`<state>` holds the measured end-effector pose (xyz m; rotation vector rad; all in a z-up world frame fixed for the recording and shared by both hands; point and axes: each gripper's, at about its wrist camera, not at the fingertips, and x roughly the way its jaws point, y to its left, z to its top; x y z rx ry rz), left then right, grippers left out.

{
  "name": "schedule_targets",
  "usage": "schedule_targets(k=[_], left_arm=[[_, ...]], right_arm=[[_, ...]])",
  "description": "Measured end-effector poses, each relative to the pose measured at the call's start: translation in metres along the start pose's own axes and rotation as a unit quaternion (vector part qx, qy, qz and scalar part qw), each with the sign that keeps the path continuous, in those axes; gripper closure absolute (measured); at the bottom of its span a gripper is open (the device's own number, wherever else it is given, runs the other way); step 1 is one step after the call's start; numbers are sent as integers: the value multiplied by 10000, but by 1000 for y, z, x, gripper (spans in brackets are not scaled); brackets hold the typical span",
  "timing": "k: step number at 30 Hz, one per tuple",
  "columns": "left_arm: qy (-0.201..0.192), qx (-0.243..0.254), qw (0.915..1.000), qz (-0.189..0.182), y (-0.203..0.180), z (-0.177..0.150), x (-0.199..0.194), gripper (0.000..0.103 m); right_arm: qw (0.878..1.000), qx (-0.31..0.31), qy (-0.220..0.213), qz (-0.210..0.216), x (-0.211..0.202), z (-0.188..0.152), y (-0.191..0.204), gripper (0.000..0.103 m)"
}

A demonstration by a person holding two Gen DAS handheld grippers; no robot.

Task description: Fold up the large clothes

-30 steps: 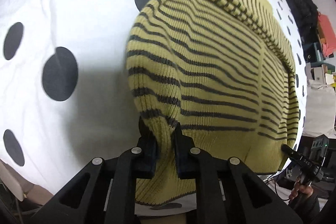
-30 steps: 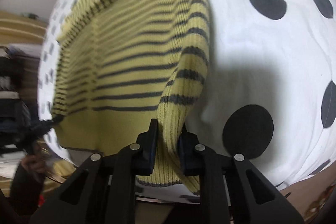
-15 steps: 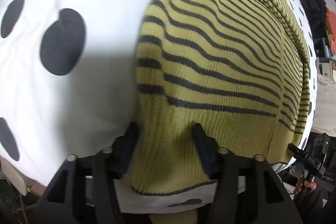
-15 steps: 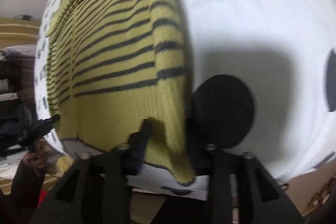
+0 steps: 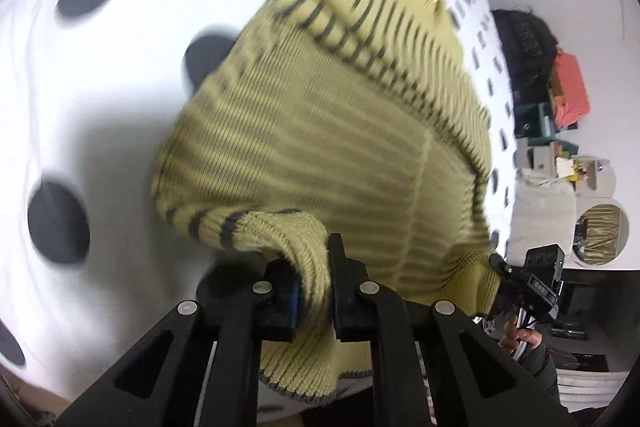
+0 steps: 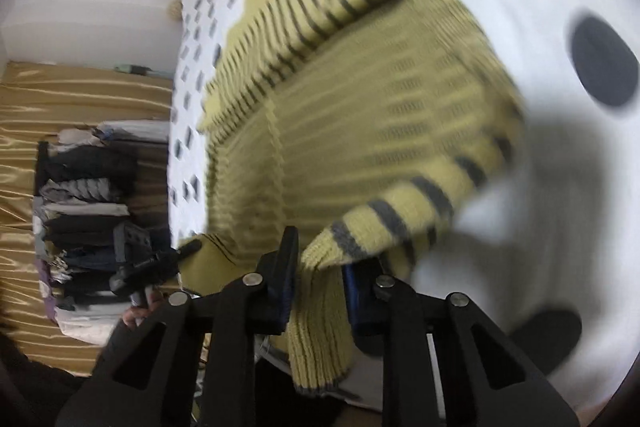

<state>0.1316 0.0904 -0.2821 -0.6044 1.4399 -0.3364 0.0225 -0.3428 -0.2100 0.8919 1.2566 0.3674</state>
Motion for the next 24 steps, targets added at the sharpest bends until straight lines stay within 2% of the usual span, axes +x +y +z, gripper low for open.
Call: schedule_targets(k=[4,8,11,13,14,15,18,20,22,23,24], left_arm=[[-447,63,9986,-290,-18,65,-35,94],[-962,107,9944,-419,-38,145,-54,94],[-1172,128,9928,-205,-54,207,-41,94],[-1096,-32,9940,30,-50,243,-19,94],[-990,-216,9947,175,-43,257,-2,93],[-774,-399,9957,309,-33,267,19,89],[-337,-793,9946,581,-11,282,58,89],[-506,-1084,9926,210,-3,290,54,89],[-563,-1269,9903,-81,1,296,47,89],[-622,-1294,9895,-152,1,299,41,89],[-707,-1235,9896,-203,-1,300,33,89]], right_arm=[[9987,-114,-417,253,2,51,19,83],[9961,-354,-786,173,10,114,43,83],[9928,-310,-1157,98,11,163,45,83],[9909,-209,-1327,-115,16,189,38,83],[9903,-80,-1334,-368,21,200,28,83],[9889,103,-1289,-727,33,210,17,82],[9851,501,-1118,-1203,50,221,-11,82],[9838,574,-1207,-1195,43,224,-13,80],[9837,357,-1212,-1282,36,225,-3,77],[9821,214,-1216,-1425,34,226,3,77],[9771,-4,-1379,-1619,26,224,11,71]])
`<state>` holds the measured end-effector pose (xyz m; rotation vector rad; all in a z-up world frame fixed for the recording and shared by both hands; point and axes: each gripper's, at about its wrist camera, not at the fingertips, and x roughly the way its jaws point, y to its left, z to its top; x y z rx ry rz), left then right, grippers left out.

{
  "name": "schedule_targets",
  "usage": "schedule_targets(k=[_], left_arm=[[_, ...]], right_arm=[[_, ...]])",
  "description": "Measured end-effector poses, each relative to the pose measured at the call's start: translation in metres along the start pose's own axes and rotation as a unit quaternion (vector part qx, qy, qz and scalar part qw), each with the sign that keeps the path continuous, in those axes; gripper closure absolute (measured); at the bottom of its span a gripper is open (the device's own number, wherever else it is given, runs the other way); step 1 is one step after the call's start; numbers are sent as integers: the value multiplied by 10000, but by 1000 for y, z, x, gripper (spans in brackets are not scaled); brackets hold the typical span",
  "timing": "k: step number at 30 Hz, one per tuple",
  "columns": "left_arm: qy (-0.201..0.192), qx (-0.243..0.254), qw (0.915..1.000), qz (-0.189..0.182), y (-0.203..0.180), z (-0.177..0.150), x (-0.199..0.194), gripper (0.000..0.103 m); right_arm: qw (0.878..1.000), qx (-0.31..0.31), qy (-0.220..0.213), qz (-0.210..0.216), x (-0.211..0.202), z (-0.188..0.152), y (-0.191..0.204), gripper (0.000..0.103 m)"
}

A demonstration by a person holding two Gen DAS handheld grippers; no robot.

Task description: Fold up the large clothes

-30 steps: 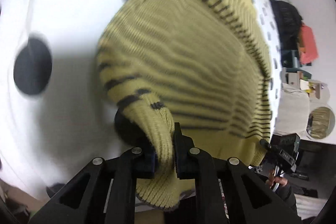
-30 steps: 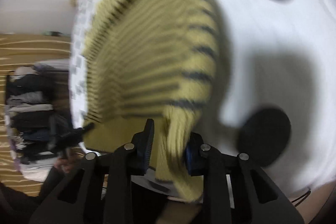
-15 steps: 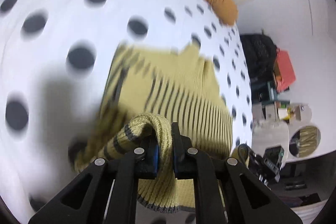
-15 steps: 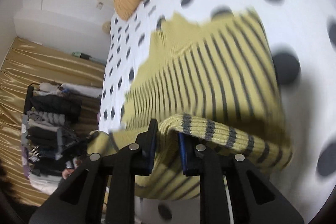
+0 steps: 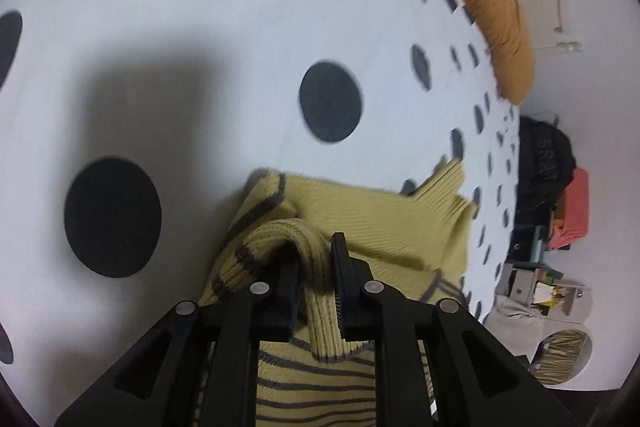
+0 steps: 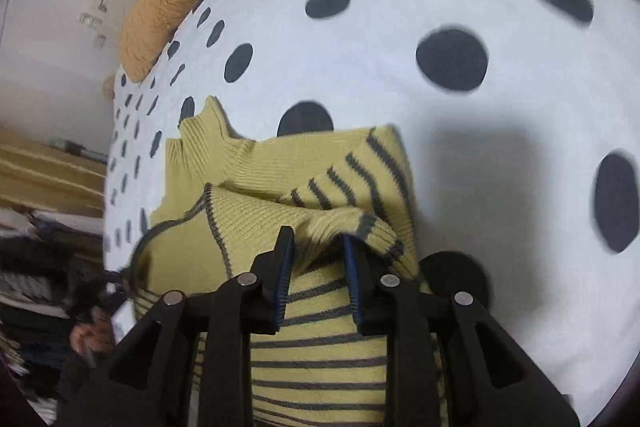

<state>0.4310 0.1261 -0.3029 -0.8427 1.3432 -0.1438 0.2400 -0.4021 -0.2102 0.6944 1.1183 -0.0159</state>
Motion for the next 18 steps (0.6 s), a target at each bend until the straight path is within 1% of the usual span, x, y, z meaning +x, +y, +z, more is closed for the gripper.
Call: schedule_targets(k=[1,2,3,4,5,6,8,9,10,12,13,15,16,18], left_arm=[[-92,98,9999,-25,-4,1,-7,88],[-314,243,9992,96,-9,2,-17,75],[-491,390,9975,334,-14,4,-26,55],[-586,461,9960,495,-15,5,-29,50],[-678,513,9947,571,-18,5,-38,50],[-717,537,9946,530,-18,1,-47,50],[-675,647,9936,631,-23,-11,-56,50],[-614,805,9926,666,-29,-23,-59,50],[-543,948,9919,648,-35,-34,-59,47],[-294,1205,9906,584,-45,-55,-50,45],[-137,1236,9908,540,-48,-64,-40,45],[131,1227,9914,432,-48,-77,-23,45],[246,1235,9911,438,-49,-82,-13,45],[365,1336,9894,437,-50,-88,3,45]], right_arm=[[9997,-131,-170,-100,-7,2,3,52],[9988,-231,-328,-284,-14,4,5,40],[9976,-225,-458,-470,-19,6,3,29],[9970,-219,-472,-579,-21,7,2,29],[9965,-206,-420,-694,-21,7,2,29],[9972,-148,-381,-620,-21,7,2,29],[9989,-109,-250,-388,-23,-1,11,29],[9993,-250,-207,-210,-22,-9,26,29],[9989,-402,-193,-125,-21,-14,37,29],[9960,-883,-132,-71,-7,-20,67,28],[9946,-1026,-91,-128,1,-20,75,28],[9905,-1284,82,-479,31,-19,88,28],[9888,-1329,188,-651,43,-18,87,28],[9871,-1337,322,-822,67,-16,81,28]])
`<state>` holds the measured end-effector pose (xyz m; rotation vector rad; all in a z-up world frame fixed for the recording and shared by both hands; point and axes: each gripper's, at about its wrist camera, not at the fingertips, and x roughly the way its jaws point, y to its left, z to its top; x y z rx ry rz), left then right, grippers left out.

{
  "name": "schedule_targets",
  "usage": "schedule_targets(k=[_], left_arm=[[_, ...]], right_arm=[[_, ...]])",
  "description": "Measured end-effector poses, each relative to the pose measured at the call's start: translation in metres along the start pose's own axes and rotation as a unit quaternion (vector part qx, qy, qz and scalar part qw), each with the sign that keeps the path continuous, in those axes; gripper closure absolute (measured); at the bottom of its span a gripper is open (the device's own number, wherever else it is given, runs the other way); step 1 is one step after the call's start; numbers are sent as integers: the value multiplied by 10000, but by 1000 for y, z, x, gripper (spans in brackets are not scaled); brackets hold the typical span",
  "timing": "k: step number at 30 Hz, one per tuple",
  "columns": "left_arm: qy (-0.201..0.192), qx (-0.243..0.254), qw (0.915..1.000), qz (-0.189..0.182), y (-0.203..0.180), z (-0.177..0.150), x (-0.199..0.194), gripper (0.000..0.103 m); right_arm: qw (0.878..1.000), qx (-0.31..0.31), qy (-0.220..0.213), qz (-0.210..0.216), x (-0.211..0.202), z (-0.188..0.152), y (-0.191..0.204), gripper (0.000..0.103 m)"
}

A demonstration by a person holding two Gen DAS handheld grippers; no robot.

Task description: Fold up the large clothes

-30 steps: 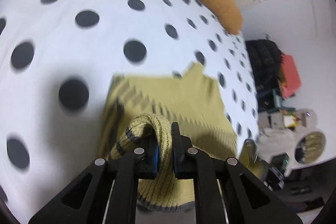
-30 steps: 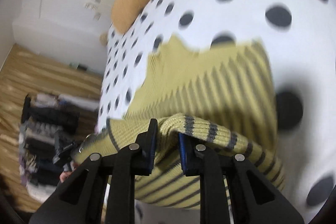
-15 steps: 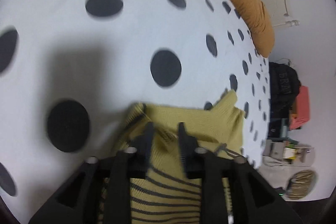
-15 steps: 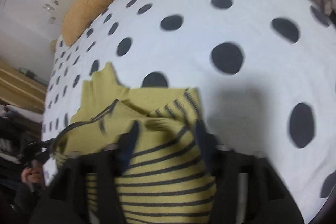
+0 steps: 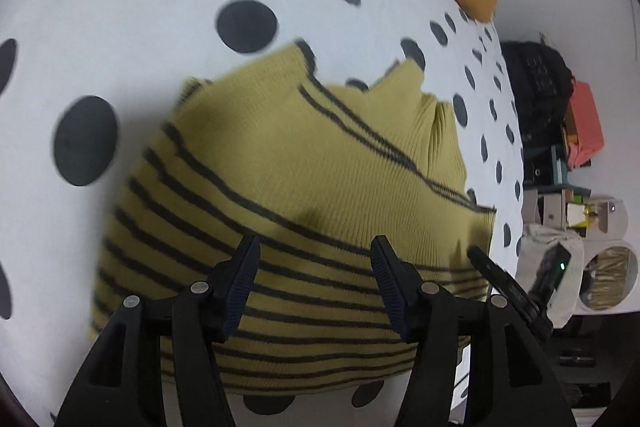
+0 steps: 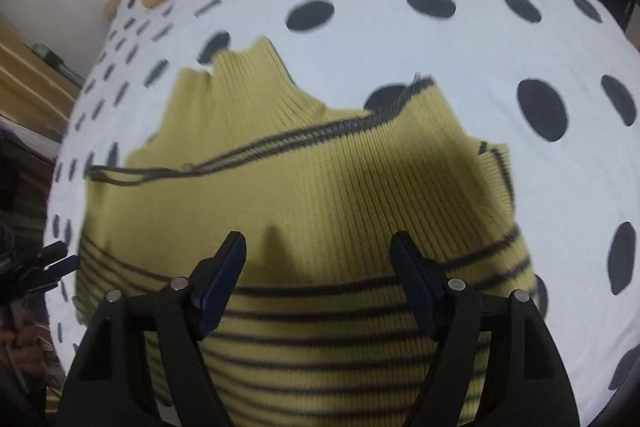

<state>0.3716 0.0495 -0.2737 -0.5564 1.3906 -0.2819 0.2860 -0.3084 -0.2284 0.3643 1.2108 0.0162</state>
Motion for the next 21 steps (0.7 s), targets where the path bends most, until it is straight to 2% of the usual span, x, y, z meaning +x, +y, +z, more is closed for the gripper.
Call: schedule_targets(k=[2,3,4,5,6,7,8,9,11,12,13,17,19,21], left_arm=[[-35,227,9989,397,-3,2,13,45],[-93,353,9966,735,-2,5,18,47],[-133,399,9940,1010,1,10,23,50],[-174,420,9923,1156,4,15,27,59],[-259,430,9889,1398,8,22,28,70],[-315,404,9869,1528,11,27,28,75],[-386,329,9856,1611,13,33,23,80],[-522,257,9840,1683,12,36,14,80],[-888,268,9807,1720,5,36,-8,79],[-1079,448,9804,1586,-5,33,-19,77],[-1083,608,9803,1533,-12,31,-21,75],[-578,1011,9825,1450,-27,29,10,72],[-312,1139,9767,1792,-25,29,36,71],[-317,1099,9699,2149,-14,35,49,70]], right_arm=[[9997,-105,-127,-158,6,1,-7,30],[9993,-110,-215,-301,7,5,-14,32],[9990,-52,-247,-365,7,9,-20,40],[9984,79,-290,-486,6,14,-30,46],[9975,243,-312,-585,4,20,-41,58],[9964,445,-312,-651,2,25,-53,70],[9953,628,-277,-677,1,31,-62,75],[9948,764,-260,-619,-5,36,-69,75],[9943,607,-414,-774,-18,42,-62,75],[9952,366,-541,-727,-29,44,-50,75],[9965,229,-567,-576,-34,44,-42,74],[9985,-4,-195,-505,-17,50,-21,73],[9981,89,83,-608,2,51,-26,73],[9955,178,267,-895,17,54,-38,73]])
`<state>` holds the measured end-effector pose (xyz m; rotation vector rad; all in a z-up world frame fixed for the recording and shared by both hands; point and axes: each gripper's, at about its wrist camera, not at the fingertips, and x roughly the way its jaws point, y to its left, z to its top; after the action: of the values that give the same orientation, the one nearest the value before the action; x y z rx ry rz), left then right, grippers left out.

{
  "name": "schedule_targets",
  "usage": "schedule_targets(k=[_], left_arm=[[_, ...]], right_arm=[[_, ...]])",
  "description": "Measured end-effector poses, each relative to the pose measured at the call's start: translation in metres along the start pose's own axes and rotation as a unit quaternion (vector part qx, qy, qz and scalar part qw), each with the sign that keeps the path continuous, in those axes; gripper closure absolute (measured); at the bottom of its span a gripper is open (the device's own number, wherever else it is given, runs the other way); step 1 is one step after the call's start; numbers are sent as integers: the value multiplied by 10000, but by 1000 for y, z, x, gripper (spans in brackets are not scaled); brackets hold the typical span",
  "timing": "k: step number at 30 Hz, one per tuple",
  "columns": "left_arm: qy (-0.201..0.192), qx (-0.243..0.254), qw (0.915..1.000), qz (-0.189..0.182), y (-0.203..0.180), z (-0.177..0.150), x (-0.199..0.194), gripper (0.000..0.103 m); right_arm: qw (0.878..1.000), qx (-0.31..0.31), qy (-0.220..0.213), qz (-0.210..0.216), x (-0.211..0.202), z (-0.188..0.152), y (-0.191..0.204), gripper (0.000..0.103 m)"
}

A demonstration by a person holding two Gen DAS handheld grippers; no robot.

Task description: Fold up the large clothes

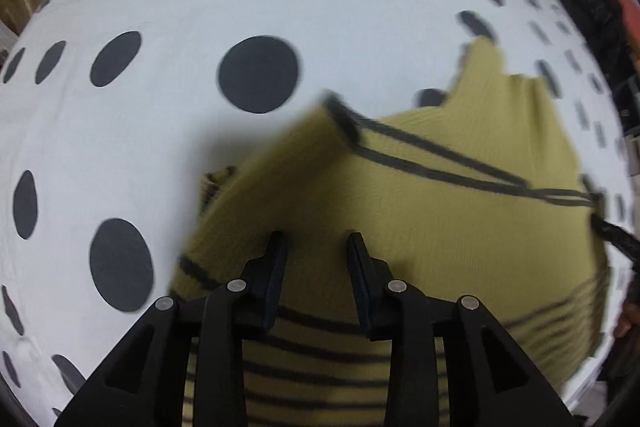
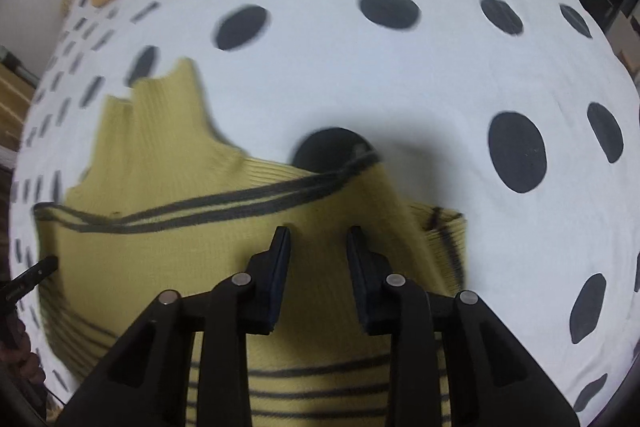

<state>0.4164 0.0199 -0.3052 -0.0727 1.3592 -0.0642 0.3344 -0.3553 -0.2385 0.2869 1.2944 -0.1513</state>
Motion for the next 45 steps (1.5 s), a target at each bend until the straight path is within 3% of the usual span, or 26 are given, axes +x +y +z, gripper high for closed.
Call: schedule_targets(k=[2,3,4,6,8,12,14,16,17,18,19,20,23,25,26,27,29,32,34,36,38,41,45], left_arm=[[-115,-197,9994,264,10,10,-3,76],[-154,-259,9987,399,13,13,-5,91],[-215,-376,9976,549,19,17,-12,98],[-307,-620,9963,517,30,13,-34,97],[-450,-613,9967,271,29,-2,-54,97],[-250,-411,9983,-317,4,-65,-78,93],[-46,-281,9988,-392,-12,-86,-67,89],[193,-330,9992,-97,-11,-106,-46,89],[263,-514,9983,-123,1,-115,-34,89],[260,-689,9971,-194,12,-119,-31,99],[251,-750,9968,-135,19,-120,-31,101],[235,-800,9964,-145,25,-121,-33,101],[159,-1121,9932,-261,37,-123,-51,101],[-2,-1260,9920,-110,42,-131,-73,101],[-98,-1314,9912,-116,44,-136,-82,93],[-163,-1359,9905,-144,47,-141,-90,76],[-165,-1395,9901,21,54,-152,-92,60],[131,-1555,9867,463,81,-162,-73,61],[259,-2120,9769,109,107,-173,-73,61],[212,-2354,9717,-7,115,-183,-85,63],[179,-2426,9696,-251,113,-192,-93,62],[241,-2674,9572,-1080,100,-208,-89,54],[203,-2749,9476,-1612,80,-207,-68,45]], right_arm=[[9999,106,-25,-69,1,2,-12,76],[9997,205,-94,-84,-5,5,-20,76],[9994,250,-203,-126,-13,5,-24,75],[9983,194,-524,-169,-40,-1,-25,74],[9982,23,-546,257,-59,-15,-18,74],[9938,-486,-293,960,-80,-72,30,74],[9902,-618,-14,1255,-73,-99,53,74],[9904,-695,169,1181,-57,-117,64,74],[9929,-729,240,907,-47,-125,63,74],[9956,-684,262,586,-34,-132,52,80],[9962,-557,234,620,-30,-133,40,98],[9970,-374,218,649,-28,-132,25,103],[9973,172,136,698,-43,-125,-6,103],[9975,102,-71,700,-68,-128,-4,98],[9968,13,-99,791,-77,-133,0,97],[9959,-113,-86,889,-84,-139,5,95],[9965,-327,-13,766,-81,-151,13,86],[9991,-102,365,198,-44,-160,-11,88],[9975,504,429,250,-36,-159,-35,97],[9966,716,215,352,-55,-162,-31,92],[9969,582,66,523,-71,-168,-12,92],[9935,232,57,1116,-81,-180,33,88],[9927,-304,311,1120,-47,-179,84,86]])
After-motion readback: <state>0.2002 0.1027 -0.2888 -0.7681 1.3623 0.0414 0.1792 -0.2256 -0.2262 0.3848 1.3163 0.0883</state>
